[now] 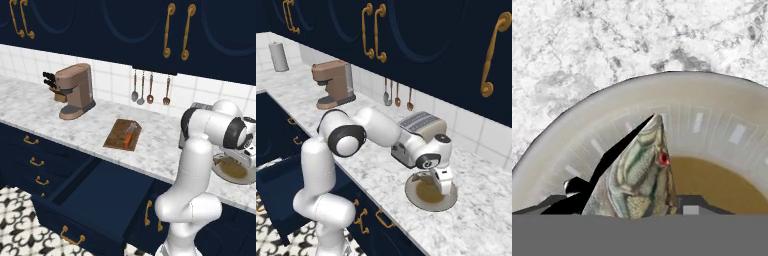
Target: Pick up the knife from the drawer and place it on the cutting board. Then place the meat from the plate to the cutting board.
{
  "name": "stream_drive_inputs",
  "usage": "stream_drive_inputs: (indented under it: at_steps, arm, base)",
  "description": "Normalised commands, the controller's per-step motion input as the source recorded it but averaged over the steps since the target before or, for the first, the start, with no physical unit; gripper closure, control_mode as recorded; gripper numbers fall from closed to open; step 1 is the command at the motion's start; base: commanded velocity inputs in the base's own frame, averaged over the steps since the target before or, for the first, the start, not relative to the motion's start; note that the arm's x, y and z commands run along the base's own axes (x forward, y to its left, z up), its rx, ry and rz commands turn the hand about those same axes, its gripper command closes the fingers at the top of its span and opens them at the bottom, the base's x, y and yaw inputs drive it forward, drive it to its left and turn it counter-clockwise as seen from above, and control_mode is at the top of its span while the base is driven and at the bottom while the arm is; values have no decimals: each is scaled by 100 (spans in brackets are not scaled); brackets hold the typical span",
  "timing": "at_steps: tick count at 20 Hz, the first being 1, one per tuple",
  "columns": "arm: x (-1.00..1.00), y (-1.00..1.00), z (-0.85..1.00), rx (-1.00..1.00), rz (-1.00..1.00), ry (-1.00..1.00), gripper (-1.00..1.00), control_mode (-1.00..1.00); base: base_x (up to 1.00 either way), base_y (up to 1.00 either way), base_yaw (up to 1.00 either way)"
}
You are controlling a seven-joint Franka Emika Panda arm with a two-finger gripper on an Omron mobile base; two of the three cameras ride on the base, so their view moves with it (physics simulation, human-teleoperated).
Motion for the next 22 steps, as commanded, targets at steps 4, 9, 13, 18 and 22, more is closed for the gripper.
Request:
stream_drive_inputs:
  at_steps: [4,9,13,18,22]
  arm:
    - [0,1,0,0,0,-4,100,-100]
    - [-37,20,39,0,0,-21,100,-100]
    - [-71,83,74,-11,8,-26,100,-100]
    - [-14,100,95,-16,10,-7,100,-100]
    - [0,100,95,-13,4,-1,100,-100]
  base:
    - [0,0,0]
    - [0,0,0]
    - [0,0,0]
    - [0,0,0]
    - [0,0,0]
